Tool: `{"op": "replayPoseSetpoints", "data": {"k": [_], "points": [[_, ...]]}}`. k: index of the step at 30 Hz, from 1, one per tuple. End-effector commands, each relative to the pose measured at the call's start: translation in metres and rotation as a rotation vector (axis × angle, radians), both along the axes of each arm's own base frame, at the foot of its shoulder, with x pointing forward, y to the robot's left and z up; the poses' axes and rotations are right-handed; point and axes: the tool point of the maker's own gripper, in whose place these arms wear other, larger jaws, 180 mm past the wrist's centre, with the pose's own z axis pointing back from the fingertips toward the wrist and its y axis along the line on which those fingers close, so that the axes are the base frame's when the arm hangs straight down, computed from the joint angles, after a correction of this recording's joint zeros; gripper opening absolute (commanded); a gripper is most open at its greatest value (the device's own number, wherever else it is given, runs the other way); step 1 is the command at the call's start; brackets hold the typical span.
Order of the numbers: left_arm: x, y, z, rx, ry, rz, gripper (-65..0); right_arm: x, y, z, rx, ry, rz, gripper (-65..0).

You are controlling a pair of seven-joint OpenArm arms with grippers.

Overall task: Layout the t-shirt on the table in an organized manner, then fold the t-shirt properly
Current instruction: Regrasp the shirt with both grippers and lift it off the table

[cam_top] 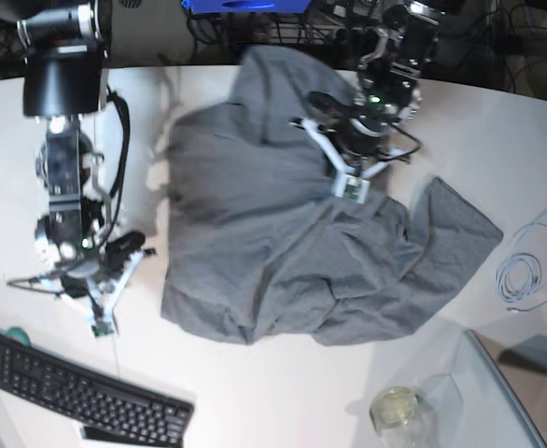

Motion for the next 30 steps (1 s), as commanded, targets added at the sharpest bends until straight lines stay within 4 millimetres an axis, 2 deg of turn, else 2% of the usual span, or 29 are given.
{"op": "replayPoseSetpoints", "data": {"k": [1,3,4,12,15,18,23,24,25,26,28,29,30], "points": [[0.0,0.006,0.001,0.013,0.002,0.01,-65.0,0.02,0.013,0.012,0.044,-0.028,0.036,-39.6],[0.002,0.014,0.002,0.018,0.0,0.031,-65.0,0.032,0.022,0.005,0.096,0.007,0.044,-31.5],[0.002,0.017,0.002,0.022,0.0,0.036,-65.0,0.037,0.025,0.002,0.118,0.025,0.042,-30.3],[0.0,0.018,0.001,0.023,0.005,0.04,-65.0,0.055,0.048,-0.03,0.28,0.114,0.019,-30.3],[0.001,0.018,0.002,0.024,0.005,0.042,-65.0,0.053,0.054,-0.043,0.304,0.138,0.015,-30.3],[0.001,0.019,0.002,0.029,0.004,0.039,-65.0,0.055,0.071,-0.048,0.345,0.12,0.024,-30.3],[-0.001,0.019,0.001,0.031,0.007,0.039,-65.0,0.051,0.077,-0.06,0.372,0.111,0.016,-30.5],[-0.001,0.019,0.001,0.031,0.007,0.039,-65.0,0.048,0.077,-0.064,0.374,0.122,0.013,-31.5],[-0.001,0.019,0.001,0.031,0.007,0.039,-65.0,0.046,0.078,-0.067,0.375,0.131,0.011,-35.7],[-0.001,0.019,0.001,0.031,0.007,0.039,-65.0,0.044,0.078,-0.068,0.376,0.135,0.01,-42.2],[0.0,0.019,0.001,0.031,0.007,0.04,-65.0,0.045,0.079,-0.068,0.377,0.134,0.011,-62.3],[0.001,0.019,0.002,0.031,0.004,0.04,-65.0,0.045,0.079,-0.067,0.377,0.134,0.011,-65.0],[0.002,0.019,0.002,0.031,0.002,0.04,-65.0,0.048,0.078,-0.064,0.376,0.125,0.013,-65.0]]}}
